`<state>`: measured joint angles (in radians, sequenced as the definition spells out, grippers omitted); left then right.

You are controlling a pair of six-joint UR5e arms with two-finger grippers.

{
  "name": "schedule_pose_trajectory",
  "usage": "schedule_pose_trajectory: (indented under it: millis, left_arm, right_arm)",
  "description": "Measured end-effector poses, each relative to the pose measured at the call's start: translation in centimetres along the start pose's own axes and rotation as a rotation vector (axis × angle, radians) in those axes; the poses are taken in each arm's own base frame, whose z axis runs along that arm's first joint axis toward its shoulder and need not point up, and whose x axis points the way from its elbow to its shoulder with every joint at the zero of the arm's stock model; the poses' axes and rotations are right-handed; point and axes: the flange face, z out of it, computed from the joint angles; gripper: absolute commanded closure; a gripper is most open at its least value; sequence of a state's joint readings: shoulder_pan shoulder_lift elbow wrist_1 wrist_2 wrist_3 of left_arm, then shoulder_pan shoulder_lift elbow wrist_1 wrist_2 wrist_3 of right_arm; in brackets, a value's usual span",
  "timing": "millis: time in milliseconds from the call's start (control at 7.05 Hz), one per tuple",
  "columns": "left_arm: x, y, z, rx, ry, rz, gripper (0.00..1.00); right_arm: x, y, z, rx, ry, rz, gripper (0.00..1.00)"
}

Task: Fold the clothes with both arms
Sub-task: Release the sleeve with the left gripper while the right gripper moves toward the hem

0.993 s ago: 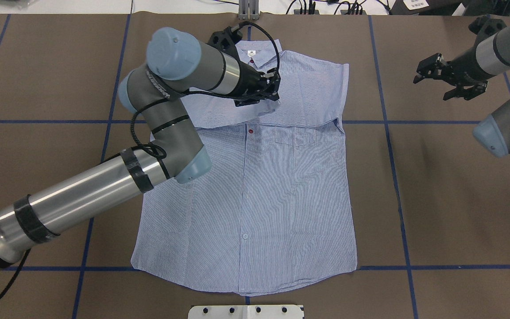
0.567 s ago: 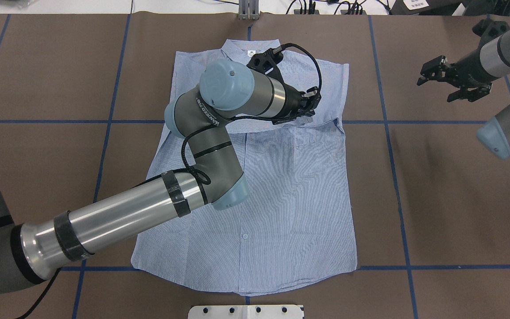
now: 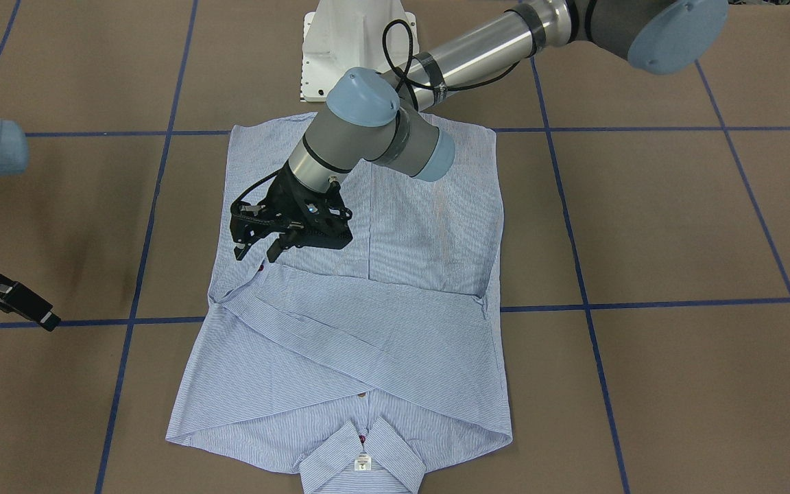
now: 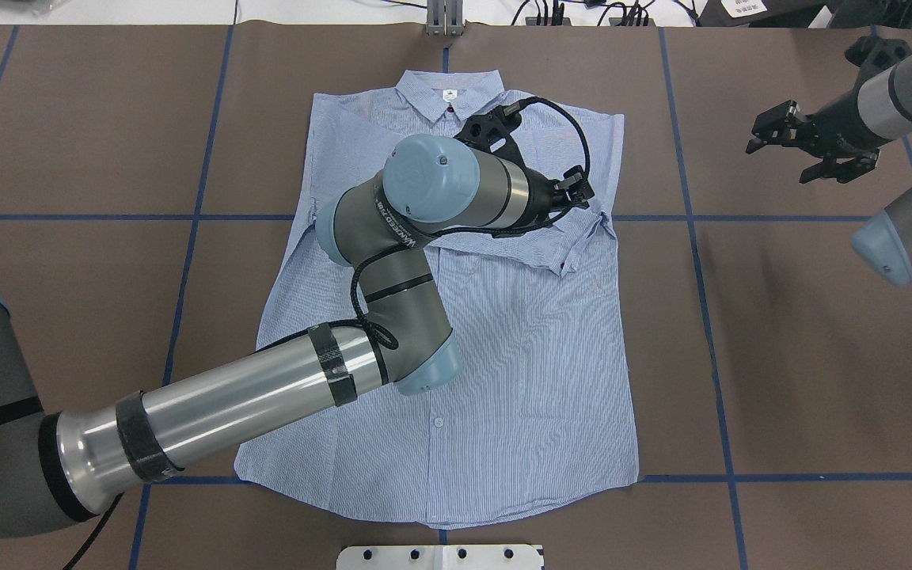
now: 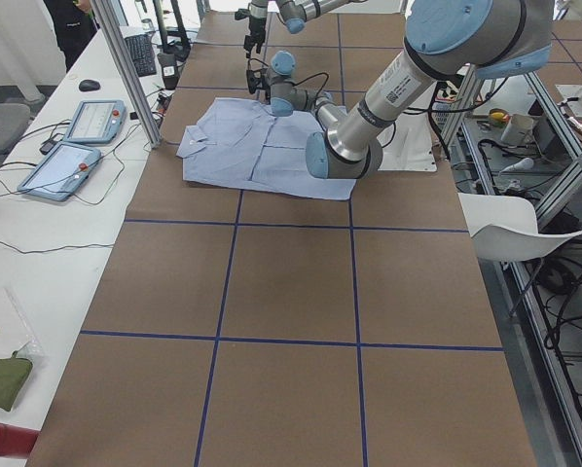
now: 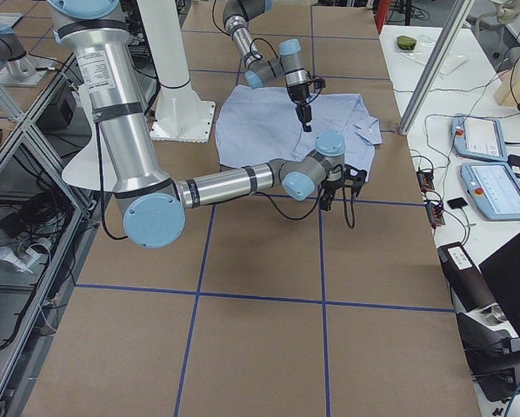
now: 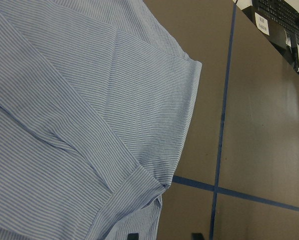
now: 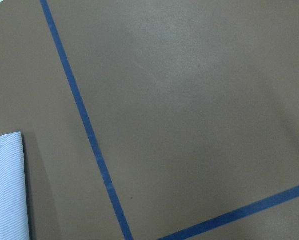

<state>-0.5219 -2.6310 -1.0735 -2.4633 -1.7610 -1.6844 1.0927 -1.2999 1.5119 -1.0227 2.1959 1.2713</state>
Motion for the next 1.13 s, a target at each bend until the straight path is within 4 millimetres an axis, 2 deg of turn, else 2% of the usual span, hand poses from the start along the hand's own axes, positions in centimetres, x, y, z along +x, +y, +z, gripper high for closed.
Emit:
schedule_pose_trajectory:
  millis: [142,284,425,567,709,851,1135]
  left_arm:
    - [0.1,0.0,-0.6,-0.001,0.003,-0.001,0.01]
    - [-0.8,-0.1,-2.2,-0.011,0.001,-0.002,0.02]
    - [-3.4,-0.8,-5.1,-0.03,-0.006,-0.001,0.02]
    - [-6.6,-2.6,-8.7,-0.048,-0.024,0.018,0.02]
    - [-10.2,-4.9,-12.0,-0.059,-0.055,0.064,0.05]
    - [-13.4,-7.1,-15.0,-0.058,-0.08,0.124,0.06]
    - [-18.3,-10.6,-18.5,-0.058,-0.126,0.249,0.06]
  right_arm:
    - [-1.5,1.3,0.0,-0.007,-0.016,0.015,0.0]
    - [-4.1,4.8,0.8,-0.007,-0.031,0.041,0.0]
    - [-7.7,10.6,2.6,0.022,-0.045,0.062,0.0]
    - [-10.9,17.5,4.2,0.052,-0.072,0.082,0.0]
    - [-12.6,24.0,4.7,0.057,-0.093,0.112,0.0]
    - [-12.8,30.2,4.6,0.049,-0.083,0.152,0.0]
    - [-11.1,40.4,3.6,0.051,-0.022,0.209,0.02]
